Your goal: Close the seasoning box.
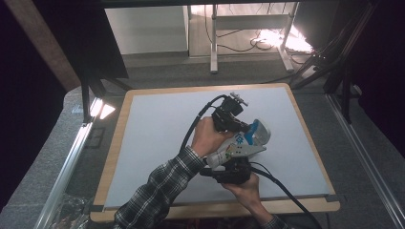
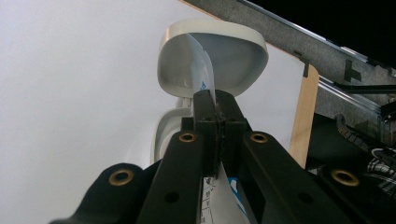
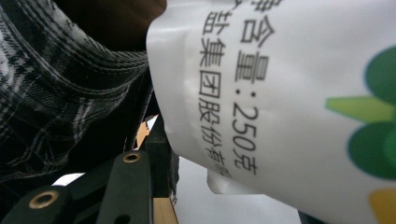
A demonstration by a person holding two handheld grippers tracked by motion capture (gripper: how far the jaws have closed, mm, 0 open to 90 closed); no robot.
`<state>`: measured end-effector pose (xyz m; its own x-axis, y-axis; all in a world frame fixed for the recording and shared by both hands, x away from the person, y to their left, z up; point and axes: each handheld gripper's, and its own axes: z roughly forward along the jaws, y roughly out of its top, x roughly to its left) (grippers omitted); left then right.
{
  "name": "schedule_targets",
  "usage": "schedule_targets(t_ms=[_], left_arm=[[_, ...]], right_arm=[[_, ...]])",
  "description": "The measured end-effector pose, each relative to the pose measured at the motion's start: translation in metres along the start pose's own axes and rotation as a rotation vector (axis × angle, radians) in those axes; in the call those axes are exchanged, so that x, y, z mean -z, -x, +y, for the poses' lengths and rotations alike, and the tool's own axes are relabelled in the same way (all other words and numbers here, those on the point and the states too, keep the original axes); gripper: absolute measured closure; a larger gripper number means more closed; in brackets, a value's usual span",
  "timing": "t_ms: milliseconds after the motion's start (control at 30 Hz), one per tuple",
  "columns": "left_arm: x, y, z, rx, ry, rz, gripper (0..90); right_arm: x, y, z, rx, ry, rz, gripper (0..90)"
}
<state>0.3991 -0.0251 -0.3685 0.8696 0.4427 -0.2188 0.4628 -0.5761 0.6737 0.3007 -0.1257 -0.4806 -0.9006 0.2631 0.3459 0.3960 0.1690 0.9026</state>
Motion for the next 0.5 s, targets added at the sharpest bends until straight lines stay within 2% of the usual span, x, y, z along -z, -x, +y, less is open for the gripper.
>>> schedule_targets(t_ms=[500], left_arm=[[0.0003,0.0008,0.0017,-0.006,-0.008,0.001,89.1]], right_arm=[[0.0000,-0.0005,0.0011,0.001,0.004,0.002,53.8]])
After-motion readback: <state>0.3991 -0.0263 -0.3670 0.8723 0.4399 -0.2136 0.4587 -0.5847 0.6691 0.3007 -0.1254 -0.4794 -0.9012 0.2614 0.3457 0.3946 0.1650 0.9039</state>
